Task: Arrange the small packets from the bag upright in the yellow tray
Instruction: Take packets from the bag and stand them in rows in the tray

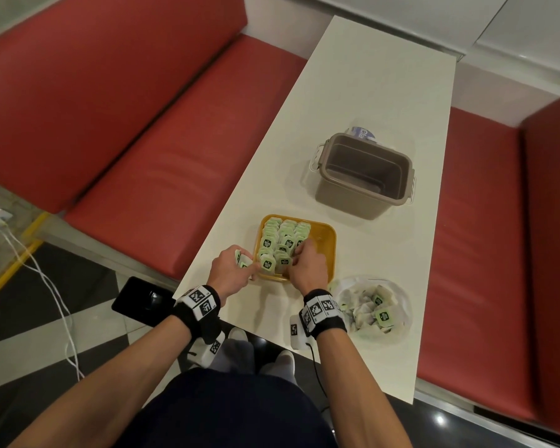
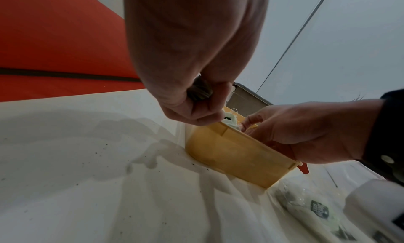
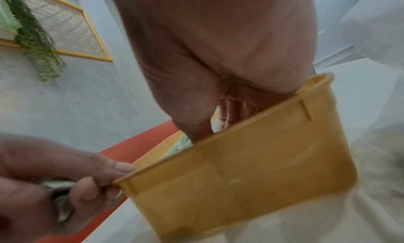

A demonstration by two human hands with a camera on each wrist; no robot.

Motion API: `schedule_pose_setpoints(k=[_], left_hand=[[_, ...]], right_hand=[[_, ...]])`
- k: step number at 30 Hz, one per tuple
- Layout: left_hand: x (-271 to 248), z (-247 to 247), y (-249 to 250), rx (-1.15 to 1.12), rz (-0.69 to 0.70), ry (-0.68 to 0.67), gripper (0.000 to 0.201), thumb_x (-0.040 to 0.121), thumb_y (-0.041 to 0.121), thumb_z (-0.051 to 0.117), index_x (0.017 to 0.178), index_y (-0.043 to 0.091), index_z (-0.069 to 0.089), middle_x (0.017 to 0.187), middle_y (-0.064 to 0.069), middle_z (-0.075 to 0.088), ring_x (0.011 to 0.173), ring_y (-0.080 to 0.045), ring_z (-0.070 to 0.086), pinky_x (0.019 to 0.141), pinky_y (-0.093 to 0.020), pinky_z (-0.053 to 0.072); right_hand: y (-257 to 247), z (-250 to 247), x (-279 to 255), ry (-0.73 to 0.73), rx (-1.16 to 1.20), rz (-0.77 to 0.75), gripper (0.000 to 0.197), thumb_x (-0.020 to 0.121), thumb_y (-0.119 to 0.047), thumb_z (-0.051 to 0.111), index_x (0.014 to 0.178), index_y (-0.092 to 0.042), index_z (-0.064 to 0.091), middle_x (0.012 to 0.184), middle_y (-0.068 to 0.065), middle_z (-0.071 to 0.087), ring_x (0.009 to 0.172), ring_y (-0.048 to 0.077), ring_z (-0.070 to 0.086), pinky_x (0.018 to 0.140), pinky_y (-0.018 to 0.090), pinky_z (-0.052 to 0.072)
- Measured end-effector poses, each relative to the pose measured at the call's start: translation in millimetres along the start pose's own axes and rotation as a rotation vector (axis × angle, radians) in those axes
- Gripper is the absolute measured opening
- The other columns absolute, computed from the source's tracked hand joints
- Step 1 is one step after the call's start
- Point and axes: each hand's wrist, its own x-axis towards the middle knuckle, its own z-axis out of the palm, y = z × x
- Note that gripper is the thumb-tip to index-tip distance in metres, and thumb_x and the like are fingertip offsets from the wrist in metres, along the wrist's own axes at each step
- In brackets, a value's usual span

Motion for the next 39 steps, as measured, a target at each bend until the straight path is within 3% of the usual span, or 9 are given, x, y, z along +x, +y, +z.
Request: schedule_pose_setpoints(k=[4, 8, 12, 15, 19, 25, 31, 35, 39], left_hand=[[2, 1, -1, 0.008, -0.001, 0.000, 0.024, 0.087, 0.023, 0.088, 0.101, 0.021, 0.069, 0.076, -0.009, 0.078, 0.062, -0.022, 0.069, 0.059, -0.036, 0.056], [2, 2, 0, 0.010, -0.002, -0.006, 0.024, 0.088, 0.024, 0.088, 0.102, 0.021, 0.069, 0.073, -0.007, 0.078, 0.062, -0.022, 0.068, 0.059, -0.036, 0.055], [1, 3, 1, 0.005, -0.008, -0.012, 0.025, 0.088, 0.023, 0.088, 0.103, 0.020, 0.068, 0.071, -0.006, 0.078, 0.062, -0.022, 0.066, 0.059, -0.035, 0.054], [1, 3, 1, 0.010, -0.009, -0.018, 0.025, 0.088, 0.023, 0.088, 0.102, 0.020, 0.068, 0.071, -0.006, 0.077, 0.062, -0.022, 0.066, 0.058, -0.035, 0.054], [1, 2, 1, 0.006, -0.017, -0.017, 0.024, 0.087, 0.021, 0.088, 0.101, 0.020, 0.069, 0.071, -0.006, 0.077, 0.063, -0.023, 0.067, 0.059, -0.036, 0.055], [1, 1, 1, -0.003, -0.027, -0.030, 0.026, 0.087, 0.023, 0.089, 0.103, 0.019, 0.069, 0.071, -0.007, 0.077, 0.062, -0.022, 0.065, 0.057, -0.034, 0.053], [-1, -5, 2, -0.045, -0.029, -0.056, 0.030, 0.087, 0.027, 0.090, 0.104, 0.018, 0.068, 0.074, -0.008, 0.078, 0.064, -0.023, 0.066, 0.058, -0.034, 0.053], [-9, -22, 15, -0.221, 0.013, -0.083, 0.031, 0.093, 0.029, 0.085, 0.109, 0.010, 0.067, 0.082, -0.007, 0.077, 0.074, -0.025, 0.069, 0.057, -0.034, 0.049], [-26, -41, 45, -0.579, 0.025, -0.217, 0.016, 0.107, 0.007, 0.057, 0.121, 0.002, 0.061, 0.099, -0.017, 0.069, 0.089, -0.031, 0.068, 0.065, -0.035, 0.050]], right_hand=[[-2, -2, 1, -0.094, 0.073, 0.033, 0.052, 0.079, -0.013, 0.096, 0.106, -0.022, 0.052, 0.107, 0.005, 0.070, 0.097, 0.026, 0.071, 0.083, 0.042, 0.064], [2, -8, 5, -0.104, 0.169, 0.108, 0.053, 0.073, -0.013, 0.102, 0.107, -0.015, 0.062, 0.111, 0.008, 0.070, 0.097, 0.023, 0.069, 0.085, 0.035, 0.063], [3, -4, 4, -0.085, 0.098, 0.085, 0.050, 0.083, -0.016, 0.095, 0.124, -0.012, 0.068, 0.116, 0.007, 0.068, 0.104, 0.023, 0.067, 0.093, 0.035, 0.061], [0, 2, 0, -0.030, 0.005, 0.000, 0.033, 0.093, -0.010, 0.082, 0.124, -0.015, 0.071, 0.111, 0.003, 0.070, 0.106, 0.022, 0.069, 0.089, 0.030, 0.057], [-4, 9, -6, -0.005, -0.047, -0.060, 0.038, 0.097, -0.001, 0.070, 0.132, -0.017, 0.070, 0.119, 0.008, 0.074, 0.108, 0.028, 0.073, 0.088, 0.033, 0.060], [-2, 10, -2, 0.008, 0.022, -0.021, 0.040, 0.094, -0.006, 0.079, 0.132, -0.014, 0.067, 0.125, 0.010, 0.075, 0.114, 0.029, 0.073, 0.093, 0.038, 0.062], [1, -3, 0, -0.012, 0.098, 0.012, 0.046, 0.090, -0.017, 0.088, 0.128, -0.012, 0.062, 0.122, 0.008, 0.074, 0.109, 0.025, 0.072, 0.092, 0.038, 0.064], [-2, -32, -8, 0.129, 0.205, -0.053, 0.036, 0.094, -0.026, 0.084, 0.123, -0.014, 0.065, 0.104, -0.001, 0.074, 0.099, 0.020, 0.072, 0.092, 0.037, 0.061], [-24, -65, -33, 0.134, 0.395, -0.180, 0.016, 0.098, -0.028, 0.080, 0.110, -0.022, 0.073, 0.097, -0.013, 0.077, 0.092, 0.003, 0.074, 0.089, 0.032, 0.063]])
